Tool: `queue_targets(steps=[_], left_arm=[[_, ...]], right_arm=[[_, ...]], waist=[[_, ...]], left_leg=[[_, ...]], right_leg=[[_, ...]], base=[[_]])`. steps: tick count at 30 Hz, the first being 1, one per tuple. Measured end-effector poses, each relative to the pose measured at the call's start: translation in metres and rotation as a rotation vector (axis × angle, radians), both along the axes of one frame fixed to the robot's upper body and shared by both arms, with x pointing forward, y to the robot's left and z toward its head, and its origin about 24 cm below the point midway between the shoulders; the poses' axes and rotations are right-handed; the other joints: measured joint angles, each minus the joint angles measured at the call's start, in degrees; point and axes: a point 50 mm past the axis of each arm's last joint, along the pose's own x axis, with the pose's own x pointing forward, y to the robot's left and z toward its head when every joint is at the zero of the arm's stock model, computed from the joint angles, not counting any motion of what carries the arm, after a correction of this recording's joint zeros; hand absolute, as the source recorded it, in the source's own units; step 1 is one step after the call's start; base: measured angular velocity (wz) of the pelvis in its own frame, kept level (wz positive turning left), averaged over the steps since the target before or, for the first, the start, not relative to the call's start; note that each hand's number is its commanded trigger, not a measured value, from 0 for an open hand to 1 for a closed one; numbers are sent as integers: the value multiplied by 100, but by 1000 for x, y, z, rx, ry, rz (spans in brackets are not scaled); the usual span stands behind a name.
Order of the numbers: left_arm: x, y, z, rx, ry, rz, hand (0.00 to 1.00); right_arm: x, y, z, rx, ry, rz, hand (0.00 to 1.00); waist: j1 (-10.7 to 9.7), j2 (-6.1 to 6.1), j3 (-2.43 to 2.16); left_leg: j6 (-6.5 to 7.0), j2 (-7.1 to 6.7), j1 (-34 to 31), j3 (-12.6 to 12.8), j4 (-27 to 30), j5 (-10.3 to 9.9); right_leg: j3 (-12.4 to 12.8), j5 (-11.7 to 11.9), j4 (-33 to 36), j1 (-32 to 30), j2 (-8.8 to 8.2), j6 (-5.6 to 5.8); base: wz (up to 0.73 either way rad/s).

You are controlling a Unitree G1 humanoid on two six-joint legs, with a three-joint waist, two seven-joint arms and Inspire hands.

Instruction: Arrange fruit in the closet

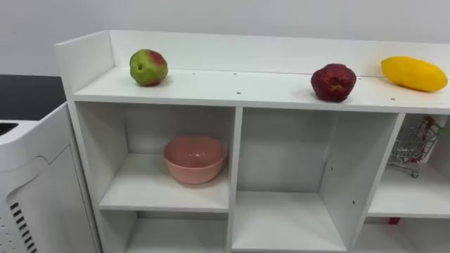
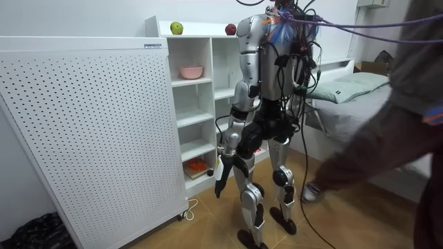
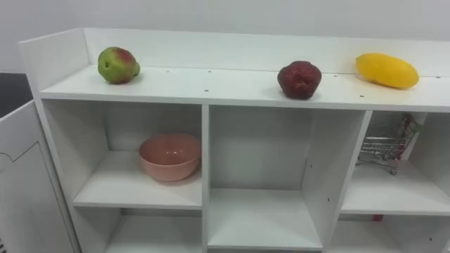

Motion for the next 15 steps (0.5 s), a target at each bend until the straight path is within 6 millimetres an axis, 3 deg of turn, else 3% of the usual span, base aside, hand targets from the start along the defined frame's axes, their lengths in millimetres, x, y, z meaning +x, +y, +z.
queue_targets(steps=[10, 15], left_arm=[[0, 0, 0, 0, -5, 2, 0], [6, 3, 1, 3, -37, 23, 0]], right_arm=[[0, 0, 0, -19, 0, -17, 0], [-7, -4, 0, -52, 3, -186, 0]], waist=[[-3, 38, -24], [-22, 68, -7]], left_leg=[[0, 0, -3, -8, 15, 0], [0, -1, 8, -91, 34, -1]], right_leg=[[-3, 0, 0, 7, 1, 0], [-55, 0, -2, 77, 1, 0]], base=[[0], [9]])
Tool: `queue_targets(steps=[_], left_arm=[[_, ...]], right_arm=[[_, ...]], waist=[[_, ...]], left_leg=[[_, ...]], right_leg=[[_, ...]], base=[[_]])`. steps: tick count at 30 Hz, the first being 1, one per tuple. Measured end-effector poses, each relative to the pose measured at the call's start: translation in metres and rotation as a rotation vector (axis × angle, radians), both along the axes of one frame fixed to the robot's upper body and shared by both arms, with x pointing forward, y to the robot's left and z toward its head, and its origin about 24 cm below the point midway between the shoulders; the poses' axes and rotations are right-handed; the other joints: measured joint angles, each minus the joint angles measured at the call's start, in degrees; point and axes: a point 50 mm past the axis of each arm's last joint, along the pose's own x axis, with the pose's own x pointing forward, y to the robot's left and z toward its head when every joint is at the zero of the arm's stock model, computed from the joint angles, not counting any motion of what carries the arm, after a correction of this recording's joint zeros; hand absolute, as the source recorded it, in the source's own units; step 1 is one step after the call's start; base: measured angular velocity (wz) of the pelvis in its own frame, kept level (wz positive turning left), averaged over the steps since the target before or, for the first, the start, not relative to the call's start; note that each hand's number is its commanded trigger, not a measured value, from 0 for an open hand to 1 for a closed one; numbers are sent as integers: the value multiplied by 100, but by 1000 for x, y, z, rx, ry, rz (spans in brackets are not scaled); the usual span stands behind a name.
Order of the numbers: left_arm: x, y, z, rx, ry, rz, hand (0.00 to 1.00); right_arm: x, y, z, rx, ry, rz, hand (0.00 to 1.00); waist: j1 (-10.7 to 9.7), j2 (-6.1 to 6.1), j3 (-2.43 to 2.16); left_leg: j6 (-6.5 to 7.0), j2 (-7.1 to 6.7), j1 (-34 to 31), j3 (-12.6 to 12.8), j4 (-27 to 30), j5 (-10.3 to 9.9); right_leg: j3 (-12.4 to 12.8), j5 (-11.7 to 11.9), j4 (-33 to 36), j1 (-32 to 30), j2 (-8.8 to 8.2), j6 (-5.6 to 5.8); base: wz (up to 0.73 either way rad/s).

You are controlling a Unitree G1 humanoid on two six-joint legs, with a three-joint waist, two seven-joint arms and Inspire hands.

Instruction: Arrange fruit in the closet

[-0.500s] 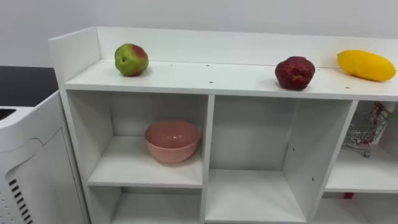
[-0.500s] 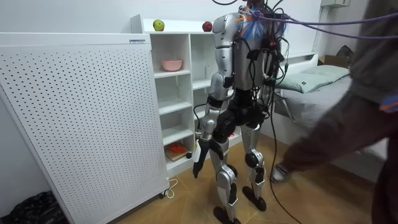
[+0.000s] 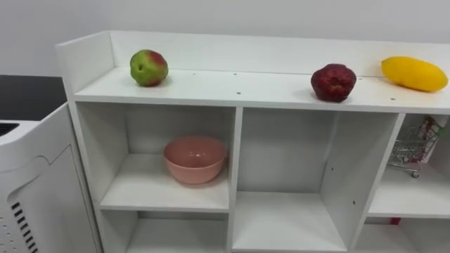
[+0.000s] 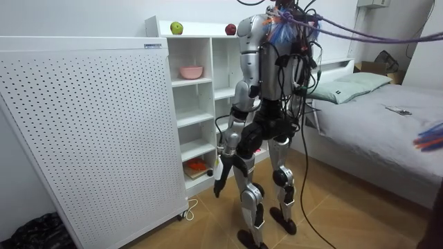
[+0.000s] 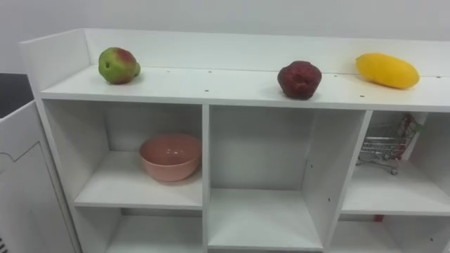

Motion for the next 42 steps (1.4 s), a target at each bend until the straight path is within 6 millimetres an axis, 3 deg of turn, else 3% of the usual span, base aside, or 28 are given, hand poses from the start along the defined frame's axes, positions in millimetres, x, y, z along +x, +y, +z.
queue_targets(steps=[3, 6, 10, 14, 20, 30, 34, 39, 42], left_arm=[[0, 0, 0, -2, -14, 6, 0], [0, 1, 0, 1, -24, 17, 0], [9, 5, 2, 15, -82, 23, 0], [8, 8, 3, 35, -112, 36, 0], [6, 12, 6, 69, -135, 30, 0], [3, 8, 5, 73, -129, -7, 0], [1, 7, 5, 71, -129, -13, 0], [3, 5, 5, 61, -131, -27, 0], [5, 4, 5, 44, -144, -35, 0]], right_arm=[[-2, -6, 1, -31, 2, -104, 0], [10, -13, 5, -69, -47, -180, 0], [59, -34, 24, -185, -236, -290, 0], [121, -53, 70, -311, -549, -331, 0], [169, -54, 134, -432, -867, -276, 0], [215, -38, 232, -557, -1288, -211, 0], [230, -30, 253, -571, -1374, -165, 0], [232, -25, 277, -583, -1473, -138, 0], [235, -21, 301, -599, -1583, -153, 0]], waist=[[-57, 7, 29], [-142, 7, 24], [-254, -15, 49], [-267, -40, 34], [-234, -168, -8], [-114, -76, 3], [-117, -67, 3], [-58, -59, -13], [43, -67, -23]], left_leg=[[0, 0, 15, 2, 5, -1], [0, -1, 23, 14, -2, 0], [1, -2, -1, 144, 6, 1], [6, -10, -11, 253, -11, 3], [6, 0, -11, 255, -23, 4], [6, 7, -9, 284, -20, 4], [6, 17, -19, 265, -8, 4], [1, 34, -99, 147, 6, 7], [-4, 41, -90, 147, 6, 10]], right_leg=[[35, -1, -1, 15, 1, 1], [53, -1, 1, 11, 1, 1], [53, -4, -6, -92, -11, 2], [180, -6, 7, -209, -12, 2], [215, -5, 38, -237, 1, 2], [235, -5, 98, -295, 2, 3], [152, -5, 111, -291, 2, 1], [43, -3, 206, -336, 7, -2], [51, -3, 204, -329, 22, -2]], base=[[2], [-5], [-14], [-14], [-4], [-4], [3], [8], [0]])
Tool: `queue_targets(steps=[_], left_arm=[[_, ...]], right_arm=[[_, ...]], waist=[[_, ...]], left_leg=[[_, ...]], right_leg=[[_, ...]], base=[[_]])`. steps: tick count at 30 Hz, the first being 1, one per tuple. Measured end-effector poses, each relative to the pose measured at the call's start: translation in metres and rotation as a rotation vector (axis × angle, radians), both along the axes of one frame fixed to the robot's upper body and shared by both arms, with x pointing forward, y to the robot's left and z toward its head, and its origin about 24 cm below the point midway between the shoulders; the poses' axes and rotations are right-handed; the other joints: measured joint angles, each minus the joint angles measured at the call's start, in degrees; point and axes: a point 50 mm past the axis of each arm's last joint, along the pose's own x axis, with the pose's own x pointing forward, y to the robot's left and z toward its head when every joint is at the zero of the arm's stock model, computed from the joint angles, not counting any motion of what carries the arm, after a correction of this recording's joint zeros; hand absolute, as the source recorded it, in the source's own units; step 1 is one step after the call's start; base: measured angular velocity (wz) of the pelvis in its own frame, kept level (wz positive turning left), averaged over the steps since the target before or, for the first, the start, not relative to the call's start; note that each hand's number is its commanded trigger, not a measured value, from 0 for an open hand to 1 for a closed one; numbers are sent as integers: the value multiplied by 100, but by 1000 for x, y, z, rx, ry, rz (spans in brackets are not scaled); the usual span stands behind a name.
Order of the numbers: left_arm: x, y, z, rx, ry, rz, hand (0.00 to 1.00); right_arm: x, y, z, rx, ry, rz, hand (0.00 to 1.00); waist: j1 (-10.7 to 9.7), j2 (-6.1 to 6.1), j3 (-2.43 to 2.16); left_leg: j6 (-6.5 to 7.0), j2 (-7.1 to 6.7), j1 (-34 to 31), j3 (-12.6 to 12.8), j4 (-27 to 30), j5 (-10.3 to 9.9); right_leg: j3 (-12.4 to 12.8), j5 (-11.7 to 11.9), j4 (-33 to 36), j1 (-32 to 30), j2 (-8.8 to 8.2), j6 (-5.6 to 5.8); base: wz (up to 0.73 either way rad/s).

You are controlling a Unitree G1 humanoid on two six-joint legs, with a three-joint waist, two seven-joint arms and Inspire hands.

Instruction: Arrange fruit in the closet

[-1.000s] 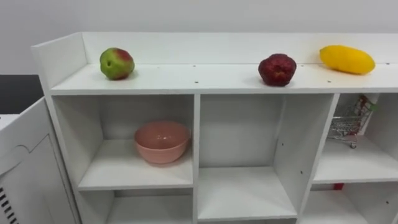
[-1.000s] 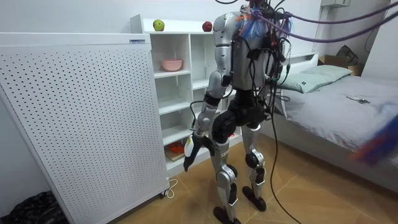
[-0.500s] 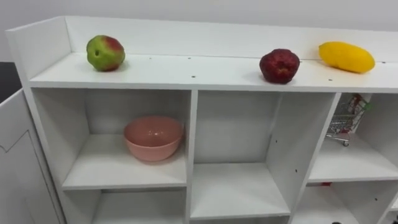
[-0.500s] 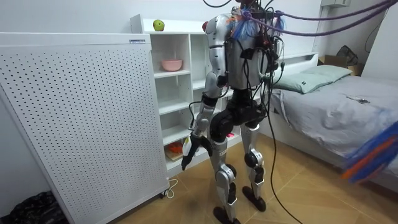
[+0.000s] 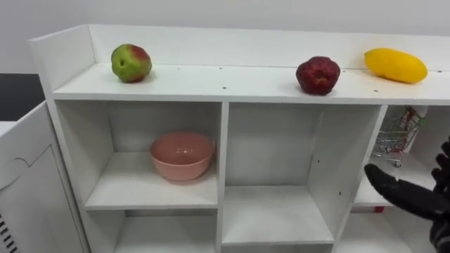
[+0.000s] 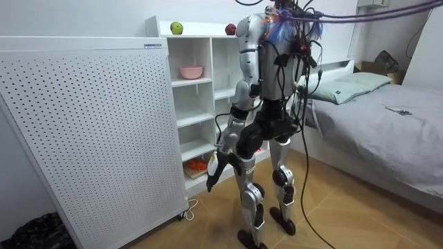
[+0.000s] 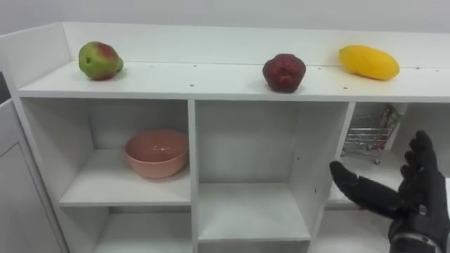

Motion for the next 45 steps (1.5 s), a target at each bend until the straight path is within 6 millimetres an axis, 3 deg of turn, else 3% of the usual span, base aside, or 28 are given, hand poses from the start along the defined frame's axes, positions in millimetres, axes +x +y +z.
queue_targets(steps=[8, 15, 19, 26, 31, 38, 45], left_arm=[[11, -1, 1, -5, -32, -27, 0], [15, -2, 1, -4, -36, -44, 0], [16, -1, 1, -2, -39, -43, 0], [13, -1, 1, -1, -28, -40, 0], [13, 0, 1, 1, -27, -41, 0], [13, 1, 1, -4, -4, -52, 0], [17, 4, 3, 0, -6, -52, 0]], right_arm=[[19, 18, 35, -62, -117, 73, 0], [22, 22, 45, -71, -158, 98, 0], [27, 25, 60, -85, -206, 106, 0], [34, 26, 82, -138, -254, 126, 0], [40, 22, 84, -114, -239, 148, 0], [46, 22, 84, -47, -230, 205, 0], [60, 21, 95, -110, -186, 257, 0]], waist=[[181, -134, 18], [292, -86, 42], [287, -50, 26], [314, -129, 43], [313, -255, 74], [326, -362, 12], [324, -432, 16]], left_leg=[[-2, 1, -9, -13, 3, 0], [-3, 7, -26, -72, 4, 0], [-6, 8, -123, -116, 30, 4], [-7, 12, -96, -150, 31, 6], [-10, 15, -115, -172, 37, 7], [-11, 18, -137, -206, 62, 8], [-18, 24, -220, -191, 92, 12]], right_leg=[[-62, 1, -6, -1, 4, -2], [-149, 1, -18, 9, 3, -2], [-154, 1, -13, -81, 3, -2], [-148, 1, -17, -42, 8, -2], [-192, 1, -21, -52, 8, -2], [-306, 2, -18, -47, 3, -2], [-321, 1, -16, -102, 1, -2]], base=[[2], [4], [1], [1], [0], [2], [0]])
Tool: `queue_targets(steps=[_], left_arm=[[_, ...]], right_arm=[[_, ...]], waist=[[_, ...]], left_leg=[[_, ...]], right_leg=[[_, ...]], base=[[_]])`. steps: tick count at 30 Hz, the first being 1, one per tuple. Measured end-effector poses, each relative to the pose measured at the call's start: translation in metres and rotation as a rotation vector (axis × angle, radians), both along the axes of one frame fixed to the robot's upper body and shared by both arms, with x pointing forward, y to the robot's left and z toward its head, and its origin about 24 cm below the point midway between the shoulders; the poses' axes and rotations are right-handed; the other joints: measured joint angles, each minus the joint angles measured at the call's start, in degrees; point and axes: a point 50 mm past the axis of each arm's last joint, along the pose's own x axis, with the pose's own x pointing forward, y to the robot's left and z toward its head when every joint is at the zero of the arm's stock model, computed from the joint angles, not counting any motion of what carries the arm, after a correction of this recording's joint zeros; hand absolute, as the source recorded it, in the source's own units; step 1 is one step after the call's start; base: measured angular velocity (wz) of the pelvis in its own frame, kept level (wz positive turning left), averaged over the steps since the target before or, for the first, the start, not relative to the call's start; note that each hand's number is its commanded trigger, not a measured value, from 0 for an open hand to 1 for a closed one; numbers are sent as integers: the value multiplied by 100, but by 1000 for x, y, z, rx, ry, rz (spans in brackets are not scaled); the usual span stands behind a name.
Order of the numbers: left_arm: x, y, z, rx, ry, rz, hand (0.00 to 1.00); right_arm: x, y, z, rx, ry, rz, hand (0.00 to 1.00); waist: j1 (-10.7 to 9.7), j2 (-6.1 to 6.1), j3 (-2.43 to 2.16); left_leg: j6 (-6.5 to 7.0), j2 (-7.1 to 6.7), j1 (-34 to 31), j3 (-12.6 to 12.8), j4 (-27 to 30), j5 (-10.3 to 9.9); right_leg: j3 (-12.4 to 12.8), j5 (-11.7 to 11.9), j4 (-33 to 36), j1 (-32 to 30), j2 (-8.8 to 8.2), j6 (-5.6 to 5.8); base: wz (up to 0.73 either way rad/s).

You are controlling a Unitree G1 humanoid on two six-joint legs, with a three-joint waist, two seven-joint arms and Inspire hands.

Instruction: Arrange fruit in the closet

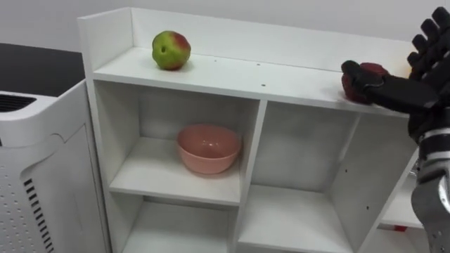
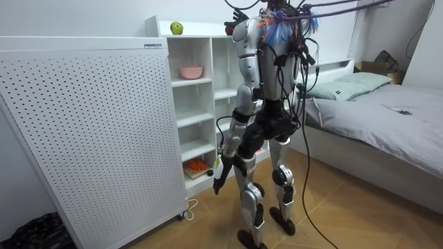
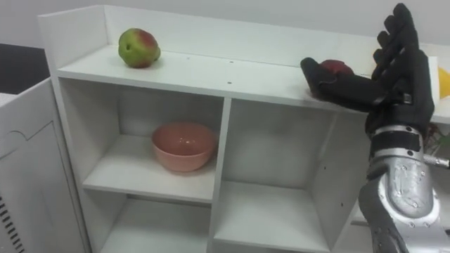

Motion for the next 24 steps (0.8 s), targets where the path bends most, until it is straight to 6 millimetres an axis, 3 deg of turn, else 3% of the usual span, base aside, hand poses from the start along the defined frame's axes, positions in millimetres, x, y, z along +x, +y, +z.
queue_targets(steps=[7, 13, 21, 22, 24], left_arm=[[2, 7, 2, 21, -6, -3, 0], [2, 8, 3, 26, -11, 3, 0], [6, 9, 3, 33, -11, 6, 0], [6, 9, 3, 33, -11, 3, 0], [8, 8, 3, 33, -14, -4, 0]], right_arm=[[10, -7, -6, -40, 78, 17, 0], [13, -11, -11, -57, 113, -2, 0], [13, -20, -12, -112, 137, -42, 0], [13, -20, -11, -126, 143, -44, 39], [14, -19, -12, -146, 147, -42, 71]], waist=[[15, -141, -25], [54, -144, -24], [90, -113, 20], [92, -108, 26], [92, -89, 43]], left_leg=[[0, 2, -33, -15, 30, 0], [-1, 2, -72, -21, 41, 0], [-1, -1, -70, -85, 46, 0], [-1, -1, -72, -94, 47, 0], [-1, -1, -71, -101, 72, 0]], right_leg=[[-16, 2, 0, -9, 0, -4], [-9, 4, -3, -51, 1, -6], [-31, 5, -2, -26, 0, -8], [-46, 6, -2, -20, 0, -9], [-46, 7, -3, -2, 0, -11]], base=[[0], [0], [3], [3], [2]])
